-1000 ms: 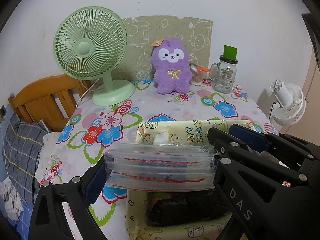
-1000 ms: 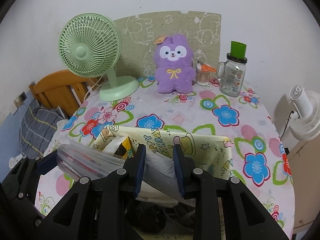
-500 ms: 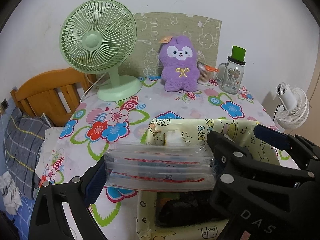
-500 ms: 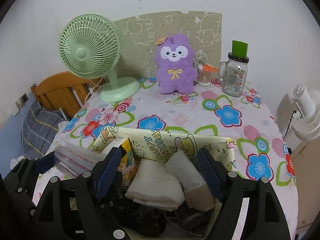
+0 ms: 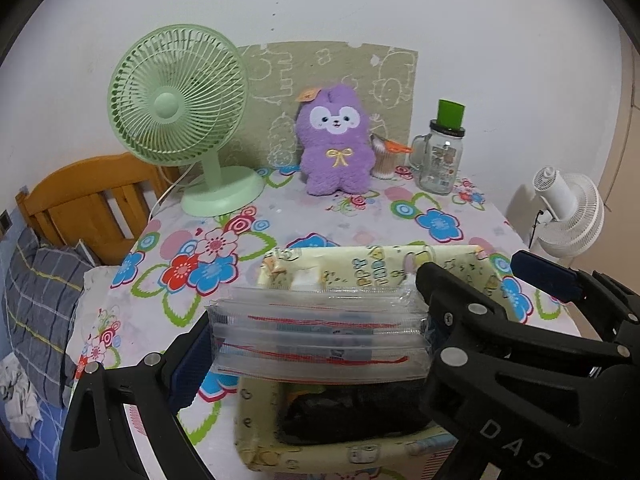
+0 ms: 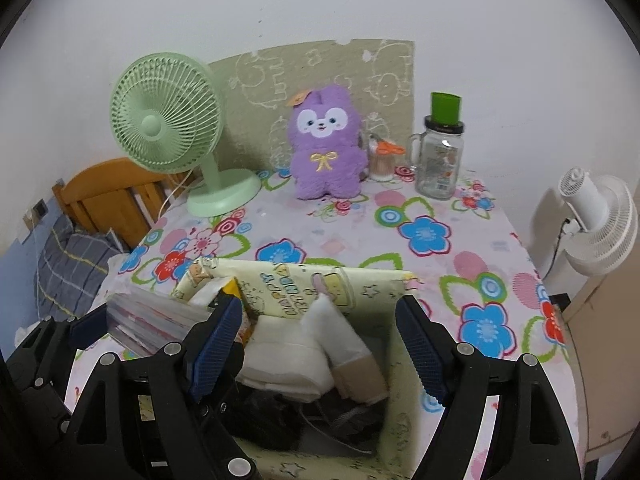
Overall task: Organize soft objects
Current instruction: 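Lower the white pad into the box and open the right tool while the left tool holds the bags, then lower the clear zip bags into the fabric box and open the left tool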
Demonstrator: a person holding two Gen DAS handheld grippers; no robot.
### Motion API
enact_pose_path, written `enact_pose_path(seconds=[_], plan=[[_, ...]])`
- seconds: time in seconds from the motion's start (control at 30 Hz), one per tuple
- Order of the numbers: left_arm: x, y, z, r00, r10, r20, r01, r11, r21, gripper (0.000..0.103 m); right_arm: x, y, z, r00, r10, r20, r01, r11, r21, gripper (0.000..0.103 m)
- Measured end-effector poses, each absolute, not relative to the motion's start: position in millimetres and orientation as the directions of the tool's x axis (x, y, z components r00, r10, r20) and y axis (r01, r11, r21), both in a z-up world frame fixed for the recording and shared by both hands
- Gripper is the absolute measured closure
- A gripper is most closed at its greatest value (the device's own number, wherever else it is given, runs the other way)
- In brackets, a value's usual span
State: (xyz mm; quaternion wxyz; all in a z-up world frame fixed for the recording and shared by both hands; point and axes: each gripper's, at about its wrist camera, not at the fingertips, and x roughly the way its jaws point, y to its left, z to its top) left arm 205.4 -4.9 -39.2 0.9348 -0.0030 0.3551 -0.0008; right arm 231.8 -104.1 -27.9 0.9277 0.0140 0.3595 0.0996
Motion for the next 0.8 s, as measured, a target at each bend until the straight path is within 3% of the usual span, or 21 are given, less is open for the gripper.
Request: enact_pose_path(seconds=[0.8], plan=[[227, -52, -60, 0.707, -0.125, -0.696, 0.118, 0.991, -0.057, 0.000, 235, -153, -45, 0.709, 0.133, -0.693, -0.082, 0.991, 0.106, 0.021]])
